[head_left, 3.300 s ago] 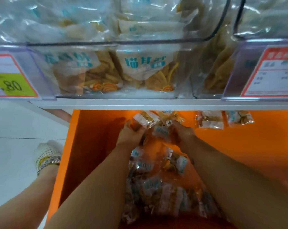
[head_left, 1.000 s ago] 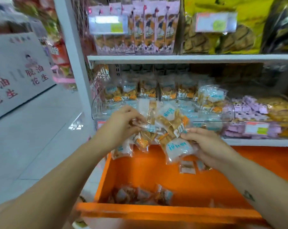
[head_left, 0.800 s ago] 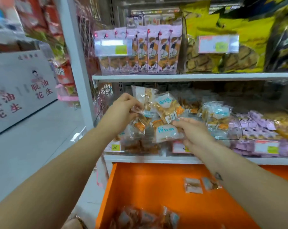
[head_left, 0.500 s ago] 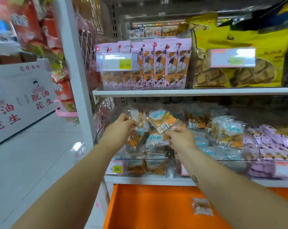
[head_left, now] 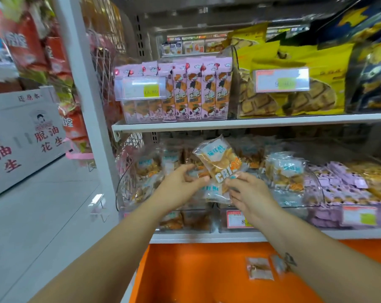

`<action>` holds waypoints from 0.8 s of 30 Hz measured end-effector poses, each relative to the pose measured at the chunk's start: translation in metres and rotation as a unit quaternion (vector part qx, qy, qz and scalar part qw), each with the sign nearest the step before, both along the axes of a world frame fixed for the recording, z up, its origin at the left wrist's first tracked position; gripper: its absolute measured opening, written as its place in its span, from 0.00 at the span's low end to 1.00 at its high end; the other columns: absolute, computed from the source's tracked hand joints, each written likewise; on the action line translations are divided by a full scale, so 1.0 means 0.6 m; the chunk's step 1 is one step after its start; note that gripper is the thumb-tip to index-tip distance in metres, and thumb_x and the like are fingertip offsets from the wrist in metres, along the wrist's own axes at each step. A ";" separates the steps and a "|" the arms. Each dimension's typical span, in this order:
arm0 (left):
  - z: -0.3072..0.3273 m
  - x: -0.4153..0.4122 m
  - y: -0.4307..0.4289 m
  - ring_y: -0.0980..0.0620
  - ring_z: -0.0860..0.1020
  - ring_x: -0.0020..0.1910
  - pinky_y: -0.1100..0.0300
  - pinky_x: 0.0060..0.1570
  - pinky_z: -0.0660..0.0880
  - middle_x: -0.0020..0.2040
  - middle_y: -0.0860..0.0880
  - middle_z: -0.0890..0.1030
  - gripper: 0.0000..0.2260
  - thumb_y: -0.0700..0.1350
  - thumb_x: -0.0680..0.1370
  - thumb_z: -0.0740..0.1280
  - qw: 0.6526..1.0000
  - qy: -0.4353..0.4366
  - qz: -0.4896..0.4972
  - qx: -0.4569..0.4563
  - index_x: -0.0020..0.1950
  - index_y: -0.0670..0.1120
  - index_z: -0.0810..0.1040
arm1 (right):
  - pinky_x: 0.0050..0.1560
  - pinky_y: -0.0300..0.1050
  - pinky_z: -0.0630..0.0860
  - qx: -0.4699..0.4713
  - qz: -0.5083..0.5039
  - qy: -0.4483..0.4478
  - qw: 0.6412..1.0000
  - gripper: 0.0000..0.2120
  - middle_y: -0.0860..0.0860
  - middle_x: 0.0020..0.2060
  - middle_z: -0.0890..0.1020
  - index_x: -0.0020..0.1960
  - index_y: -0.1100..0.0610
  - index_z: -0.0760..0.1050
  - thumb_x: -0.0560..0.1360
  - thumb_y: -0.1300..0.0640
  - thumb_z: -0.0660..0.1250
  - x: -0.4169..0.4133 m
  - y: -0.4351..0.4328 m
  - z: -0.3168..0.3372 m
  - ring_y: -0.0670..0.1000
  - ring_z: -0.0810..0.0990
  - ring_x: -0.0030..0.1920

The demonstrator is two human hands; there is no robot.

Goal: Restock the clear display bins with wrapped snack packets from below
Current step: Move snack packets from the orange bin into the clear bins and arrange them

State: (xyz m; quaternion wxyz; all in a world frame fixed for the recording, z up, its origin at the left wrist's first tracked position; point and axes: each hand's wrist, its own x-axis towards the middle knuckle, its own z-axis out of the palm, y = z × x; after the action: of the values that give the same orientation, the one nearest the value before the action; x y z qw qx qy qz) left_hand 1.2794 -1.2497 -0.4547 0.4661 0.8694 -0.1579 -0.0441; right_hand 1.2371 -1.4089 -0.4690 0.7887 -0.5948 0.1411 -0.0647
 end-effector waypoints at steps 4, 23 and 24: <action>-0.005 -0.006 -0.026 0.51 0.80 0.54 0.52 0.52 0.79 0.59 0.48 0.79 0.38 0.59 0.68 0.74 0.980 0.146 0.007 -0.131 0.73 0.48 0.64 | 0.48 0.44 0.80 0.049 0.007 -0.009 0.999 0.12 0.57 0.45 0.83 0.58 0.62 0.73 0.76 0.67 0.65 -0.036 -0.035 0.007 0.51 0.83 0.46; -0.003 -0.021 -0.114 0.52 0.83 0.42 0.56 0.38 0.79 0.48 0.47 0.84 0.11 0.44 0.78 0.65 0.958 0.162 -0.009 -0.236 0.58 0.41 0.79 | 0.34 0.42 0.76 -0.079 -0.066 -0.040 0.994 0.06 0.55 0.48 0.81 0.50 0.56 0.75 0.79 0.64 0.61 -0.087 -0.187 0.009 0.53 0.81 0.45; 0.000 -0.024 -0.116 0.52 0.83 0.40 0.58 0.36 0.79 0.48 0.46 0.84 0.11 0.44 0.79 0.64 0.958 0.171 -0.020 -0.231 0.58 0.41 0.79 | 0.35 0.43 0.76 -0.131 -0.048 -0.045 0.989 0.06 0.53 0.47 0.82 0.49 0.55 0.75 0.78 0.63 0.62 -0.089 -0.183 0.011 0.53 0.80 0.43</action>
State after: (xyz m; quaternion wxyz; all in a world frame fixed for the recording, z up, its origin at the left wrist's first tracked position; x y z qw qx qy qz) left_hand 1.2648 -1.3192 -0.4549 0.6734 0.7142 -0.0987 -0.1637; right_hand 1.1838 -1.5189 -0.4624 0.7056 -0.6820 0.1241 -0.1468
